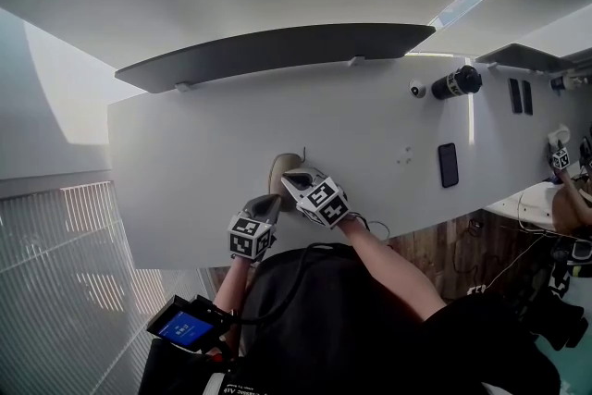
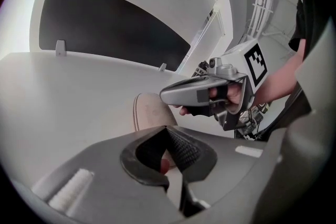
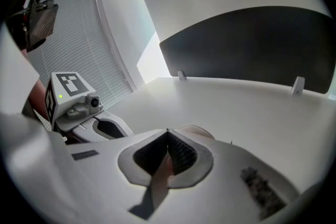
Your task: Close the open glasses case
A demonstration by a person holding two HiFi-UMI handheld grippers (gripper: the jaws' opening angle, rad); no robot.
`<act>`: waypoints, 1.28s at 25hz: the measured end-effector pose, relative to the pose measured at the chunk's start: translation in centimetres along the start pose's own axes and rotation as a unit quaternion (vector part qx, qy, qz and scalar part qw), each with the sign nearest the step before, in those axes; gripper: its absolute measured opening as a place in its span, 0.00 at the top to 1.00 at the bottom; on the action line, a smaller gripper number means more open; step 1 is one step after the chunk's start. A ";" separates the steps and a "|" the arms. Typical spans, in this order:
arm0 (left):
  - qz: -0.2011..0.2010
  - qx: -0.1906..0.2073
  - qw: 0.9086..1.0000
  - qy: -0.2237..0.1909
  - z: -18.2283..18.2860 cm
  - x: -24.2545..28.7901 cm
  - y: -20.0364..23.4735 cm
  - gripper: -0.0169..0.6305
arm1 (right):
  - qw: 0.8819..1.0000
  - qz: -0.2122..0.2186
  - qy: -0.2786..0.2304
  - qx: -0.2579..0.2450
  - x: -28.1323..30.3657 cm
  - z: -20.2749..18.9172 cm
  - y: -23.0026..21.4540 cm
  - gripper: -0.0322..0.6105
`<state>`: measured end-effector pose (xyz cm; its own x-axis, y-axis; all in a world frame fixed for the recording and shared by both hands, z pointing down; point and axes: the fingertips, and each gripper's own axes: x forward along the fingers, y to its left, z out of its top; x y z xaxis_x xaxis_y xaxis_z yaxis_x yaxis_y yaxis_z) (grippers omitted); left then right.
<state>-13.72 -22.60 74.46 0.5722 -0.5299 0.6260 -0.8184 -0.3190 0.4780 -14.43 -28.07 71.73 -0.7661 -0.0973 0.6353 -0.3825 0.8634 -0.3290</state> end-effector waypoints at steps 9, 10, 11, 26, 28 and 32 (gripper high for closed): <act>0.000 0.003 1.000 0.003 -0.3 0.2 0.0 0.96 | 0.999 -0.016 0.005 -0.039 -0.2 -1.3 0.0 0.94; 0.000 0.002 1.000 0.000 -0.1 0.3 0.0 0.96 | 0.999 -0.016 0.000 -0.043 -0.2 -1.4 0.0 0.94; 0.001 0.002 1.000 -0.003 0.0 0.3 -0.1 0.96 | 0.999 -0.016 -0.005 -0.044 -0.2 -1.3 -0.1 0.94; -0.004 0.036 0.999 -0.017 -0.1 0.0 -0.5 0.96 | 0.999 -0.013 -0.012 -0.029 -0.9 -1.7 0.0 0.94; -0.003 0.051 0.998 -0.035 0.9 -0.4 -0.8 0.96 | 0.999 -0.010 -0.043 -0.016 -2.0 -1.0 0.0 0.94; -0.003 0.086 0.992 -0.095 4.6 -2.0 -2.1 0.96 | 0.994 -0.018 -0.109 -0.003 -5.5 1.2 0.2 0.94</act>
<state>-13.39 -24.50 69.37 0.5705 -0.6604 0.4883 -0.8210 -0.4443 0.3585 -10.92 -27.93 67.34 -0.8460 -0.2321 0.4800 -0.4088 0.8603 -0.3045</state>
